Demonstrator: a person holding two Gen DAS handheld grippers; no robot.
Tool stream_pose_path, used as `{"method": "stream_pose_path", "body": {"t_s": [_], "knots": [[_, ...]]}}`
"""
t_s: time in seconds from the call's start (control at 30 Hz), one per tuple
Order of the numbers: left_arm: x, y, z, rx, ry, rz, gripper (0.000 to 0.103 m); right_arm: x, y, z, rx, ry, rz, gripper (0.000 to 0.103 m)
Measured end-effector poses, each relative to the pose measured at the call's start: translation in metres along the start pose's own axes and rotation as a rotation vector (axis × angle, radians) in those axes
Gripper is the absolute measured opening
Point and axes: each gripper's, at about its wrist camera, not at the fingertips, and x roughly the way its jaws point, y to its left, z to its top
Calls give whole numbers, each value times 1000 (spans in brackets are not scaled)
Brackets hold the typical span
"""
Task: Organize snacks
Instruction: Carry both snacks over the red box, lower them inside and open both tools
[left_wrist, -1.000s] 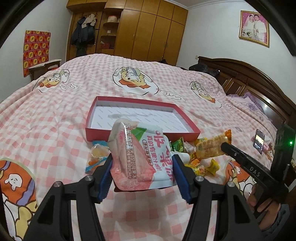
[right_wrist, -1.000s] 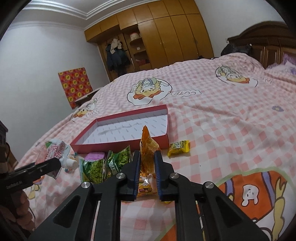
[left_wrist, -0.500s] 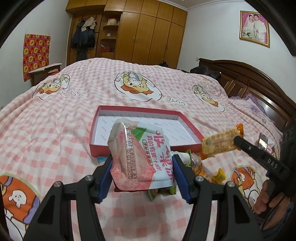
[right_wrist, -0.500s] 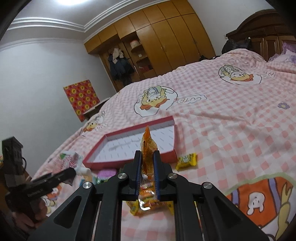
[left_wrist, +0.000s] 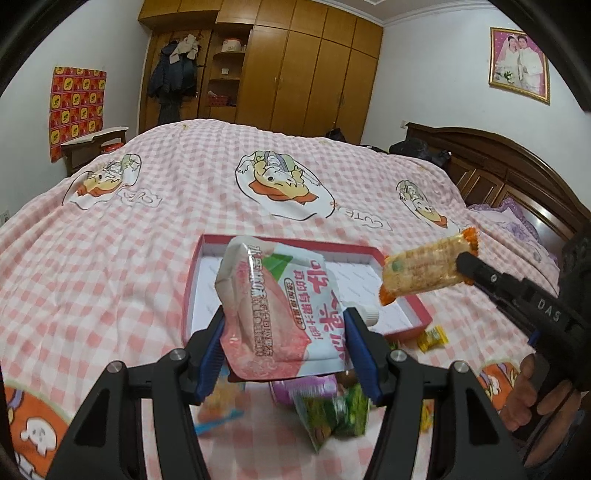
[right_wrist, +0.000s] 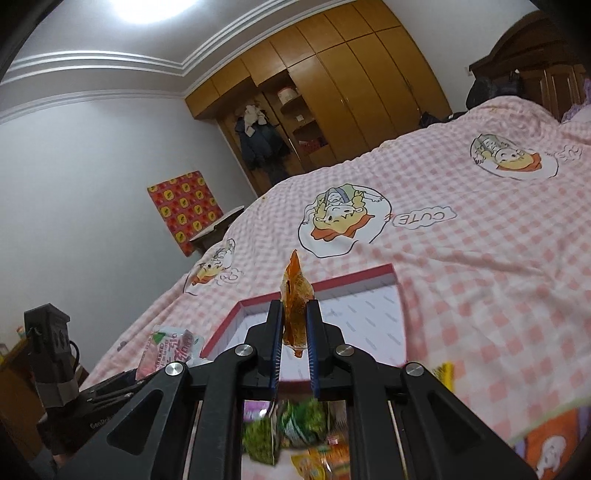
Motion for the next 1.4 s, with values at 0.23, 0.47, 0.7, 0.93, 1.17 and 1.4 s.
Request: {"method": "stream_pose_path", "body": {"t_s": [0.23,0.47,0.7,0.93,1.17,1.4], "knots": [[36,7,23,-21,3,-9,63,36,-14,8,70,33,23,13],[66,23,16,-51,17,12,63,67,-39,-13,124,84,5,13],[92,29,0,-43,65,29,63,82,-56,-27,147,129,-26,8],[93,24,-3,-15,63,33,64,86,-56,-29,111,139,-49,8],[94,25,-4,-13,68,41,66,89,-51,-32,70,154,-84,9],[94,24,-6,-3,76,54,67,89,-50,-33,71,151,-80,9]]}}
